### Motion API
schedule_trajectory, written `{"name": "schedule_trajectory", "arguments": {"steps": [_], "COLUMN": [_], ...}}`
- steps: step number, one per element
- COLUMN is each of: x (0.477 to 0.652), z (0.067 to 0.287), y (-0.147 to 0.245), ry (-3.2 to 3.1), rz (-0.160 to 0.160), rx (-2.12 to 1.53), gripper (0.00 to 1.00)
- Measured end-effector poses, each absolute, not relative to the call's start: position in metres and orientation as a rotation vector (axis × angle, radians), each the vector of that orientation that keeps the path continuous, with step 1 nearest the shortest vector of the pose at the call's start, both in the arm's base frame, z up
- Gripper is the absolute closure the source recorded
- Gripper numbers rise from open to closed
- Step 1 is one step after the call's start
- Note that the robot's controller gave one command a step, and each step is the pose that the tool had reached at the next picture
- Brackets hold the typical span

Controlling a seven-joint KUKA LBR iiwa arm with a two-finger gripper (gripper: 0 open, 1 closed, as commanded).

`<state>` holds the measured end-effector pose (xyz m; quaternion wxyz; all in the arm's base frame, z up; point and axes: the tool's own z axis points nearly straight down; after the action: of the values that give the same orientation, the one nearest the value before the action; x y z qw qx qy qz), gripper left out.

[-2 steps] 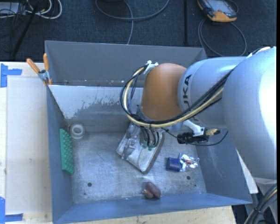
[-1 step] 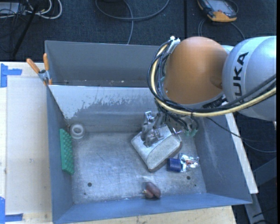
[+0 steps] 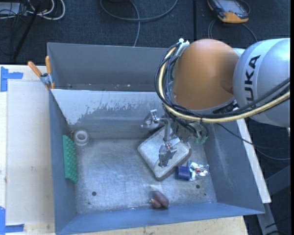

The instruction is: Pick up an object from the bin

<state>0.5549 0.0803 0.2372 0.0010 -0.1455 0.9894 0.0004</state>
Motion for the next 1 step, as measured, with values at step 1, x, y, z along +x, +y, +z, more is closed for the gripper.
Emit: {"name": "schedule_trajectory", "arguments": {"steps": [1], "x": [0.5303], "z": [0.1409], "y": [0.0245], "ry": [3.146], "rz": [-0.002], "rx": [-0.140], "gripper": [0.00]}}
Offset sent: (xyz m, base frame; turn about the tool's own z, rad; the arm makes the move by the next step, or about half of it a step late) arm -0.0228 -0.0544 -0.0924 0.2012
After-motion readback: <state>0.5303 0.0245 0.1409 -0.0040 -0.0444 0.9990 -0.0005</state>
